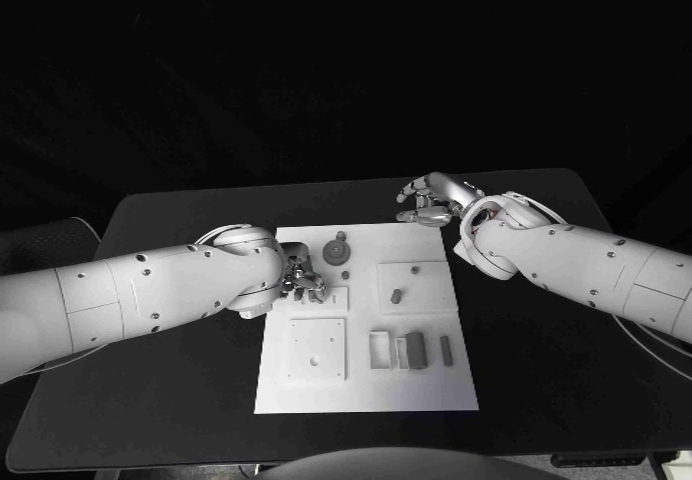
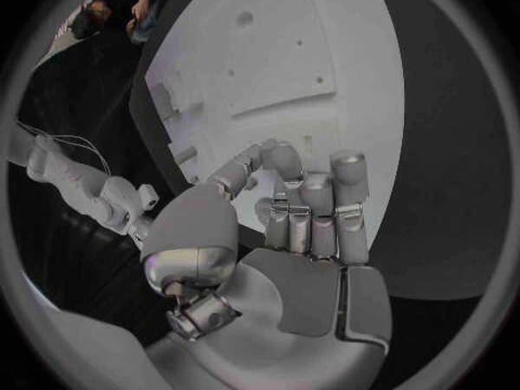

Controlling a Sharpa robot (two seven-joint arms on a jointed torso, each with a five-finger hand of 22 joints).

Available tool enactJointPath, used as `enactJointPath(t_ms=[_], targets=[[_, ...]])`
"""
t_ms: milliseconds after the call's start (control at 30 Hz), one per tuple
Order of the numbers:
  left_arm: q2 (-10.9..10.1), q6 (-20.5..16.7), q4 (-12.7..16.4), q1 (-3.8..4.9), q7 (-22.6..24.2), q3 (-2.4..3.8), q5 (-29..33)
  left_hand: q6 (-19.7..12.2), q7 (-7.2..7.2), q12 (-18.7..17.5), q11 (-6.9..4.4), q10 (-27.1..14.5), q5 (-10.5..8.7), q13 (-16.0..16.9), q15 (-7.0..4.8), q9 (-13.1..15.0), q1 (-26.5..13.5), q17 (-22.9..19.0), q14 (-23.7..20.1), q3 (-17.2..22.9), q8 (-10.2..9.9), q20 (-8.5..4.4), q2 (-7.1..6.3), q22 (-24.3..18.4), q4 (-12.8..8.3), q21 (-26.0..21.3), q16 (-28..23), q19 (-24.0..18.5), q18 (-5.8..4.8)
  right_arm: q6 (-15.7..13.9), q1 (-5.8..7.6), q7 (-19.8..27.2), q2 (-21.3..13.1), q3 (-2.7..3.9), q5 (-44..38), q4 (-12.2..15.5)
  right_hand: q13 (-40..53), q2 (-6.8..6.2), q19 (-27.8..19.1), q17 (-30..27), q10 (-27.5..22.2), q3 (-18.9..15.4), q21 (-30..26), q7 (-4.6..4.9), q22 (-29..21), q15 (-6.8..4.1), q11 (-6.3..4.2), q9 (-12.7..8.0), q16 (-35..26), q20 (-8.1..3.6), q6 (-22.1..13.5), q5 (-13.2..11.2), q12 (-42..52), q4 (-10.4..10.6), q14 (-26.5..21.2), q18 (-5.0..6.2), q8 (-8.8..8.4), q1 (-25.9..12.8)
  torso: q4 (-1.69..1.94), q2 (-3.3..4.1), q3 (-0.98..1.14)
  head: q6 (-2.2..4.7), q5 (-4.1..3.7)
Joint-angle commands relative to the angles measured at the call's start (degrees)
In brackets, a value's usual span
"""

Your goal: Assemble the parts on the task board

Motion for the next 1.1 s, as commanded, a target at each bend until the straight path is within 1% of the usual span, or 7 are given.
enactJointPath(t_ms=[33,100,167,367,400,500,1100], targets=[[0.13,1.0,-0.03,-0.02,-0.46,-0.03,-0.57,1.8,-0.27,0.32,-0.98,1.23,0.15,0.1,-2.25,3.15,0.18,0.09,2.08,2.75,4.59,-0.85,0.12,1.12,-0.84,0.42,0.31,0.77,2.18,0.63,-0.02,0.23,0.0,0.02,-0.21,0.15,-0.1,0.02,-0.38,-0.1,-0.41,0.06,-0.32,0.57,0.44,-0.5,-0.11,-0.1,0.24,0.11,-0.02,0.22,0.28,0.25,0.02,0.82,0.29,0.1,-0.03,0.02,0.03,-0.03,0.0],[0.18,1.37,-0.1,-0.02,-0.56,-0.03,-0.57,1.8,-0.29,0.39,-0.99,1.21,-0.16,0.12,-2.27,3.16,-0.06,0.09,2.08,2.65,4.66,-0.85,-0.1,1.1,-0.6,0.48,0.34,0.77,2.18,0.63,-0.02,0.24,-0.01,0.02,-0.21,0.15,-0.1,0.02,-0.38,-0.1,-0.41,0.06,-0.32,0.57,0.44,-0.5,-0.11,-0.1,0.24,0.12,-0.02,0.22,0.28,0.26,0.02,0.82,0.29,0.09,-0.04,0.02,0.04,-0.07,0.0],[0.18,1.55,-0.14,-0.02,-0.65,-0.03,-0.41,1.71,-0.33,0.56,-1.0,1.11,-2.4,0.13,-2.31,3.17,-0.66,0.07,2.02,2.42,4.82,-0.89,-0.85,1.05,0.3,0.59,0.4,0.69,2.23,0.59,-0.02,0.24,-0.04,0.02,-0.21,0.18,-0.1,0.01,-0.38,-0.1,-0.41,0.06,-0.32,0.57,0.44,-0.5,-0.11,-0.1,0.24,0.12,-0.02,0.22,0.28,0.27,0.02,0.82,0.29,0.08,-0.04,0.01,0.06,-0.09,0.0],[0.18,1.42,-0.32,-0.02,-0.36,-0.03,-0.36,1.5,-0.28,0.66,-0.95,0.94,-3.28,0.08,-2.27,3.15,-1.82,0.04,1.85,1.39,4.95,-0.9,-2.83,1.02,1.25,0.7,0.44,0.5,2.28,0.48,-0.02,0.19,-0.09,0.02,-0.14,0.12,-0.16,-0.1,-0.37,-0.13,-0.42,-0.14,-0.33,0.6,0.43,-0.48,-0.08,-0.16,0.25,0.18,-0.09,0.06,0.31,0.74,0.01,0.82,0.27,-0.46,-0.03,-0.01,0.06,-0.1,0.01],[0.19,1.42,-0.35,-0.02,-0.35,-0.03,-0.36,1.4,-0.41,0.72,-0.81,0.86,-2.89,0.1,-2.24,3.22,-2.58,0.06,1.76,-0.09,5.06,-0.92,-2.53,1.07,0.93,0.81,0.51,0.39,2.3,0.5,-0.02,0.18,-0.1,0.02,-0.14,0.12,-0.17,-0.12,-0.37,-0.13,-0.42,-0.15,-0.33,0.6,0.43,-0.47,-0.08,-0.17,0.25,0.18,-0.11,0.06,0.31,0.76,0.01,0.82,0.26,-0.48,-0.03,-0.01,0.05,-0.09,0.0],[0.19,1.31,-0.33,-0.02,-0.39,-0.02,-0.36,1.33,-0.27,0.76,-0.97,0.82,-3.02,0.08,-2.27,3.23,-3.09,0.05,1.7,-1.05,5.15,-0.94,-2.77,1.02,0.9,0.8,0.53,0.25,2.34,0.6,-0.02,0.06,-0.1,0.02,-0.11,0.09,-0.19,-0.17,-0.37,-0.14,-0.43,-0.19,-0.34,0.61,0.43,-0.47,-0.07,-0.19,0.25,0.18,-0.14,0.03,0.32,0.92,0.01,0.82,0.25,-0.62,-0.02,-0.01,0.03,-0.15,0.0],[0.36,1.09,-0.6,-0.02,-0.09,-0.02,0.0,1.18,-0.31,0.78,-1.02,0.74,-3.49,-0.03,-2.34,3.18,-4.26,-0.01,1.63,-2.04,5.22,-0.99,-3.64,0.91,1.94,0.76,0.54,0.12,2.44,0.71,-0.02,-0.01,-0.16,0.02,-0.08,0.08,-0.28,-0.4,-0.43,-0.18,-0.53,-0.25,-0.41,0.67,0.4,-0.41,-0.01,-0.31,0.23,0.19,-0.35,-0.18,0.33,1.58,-0.06,0.82,0.17,-1.1,0.01,0.0,-0.03,-0.17,-0.12]])
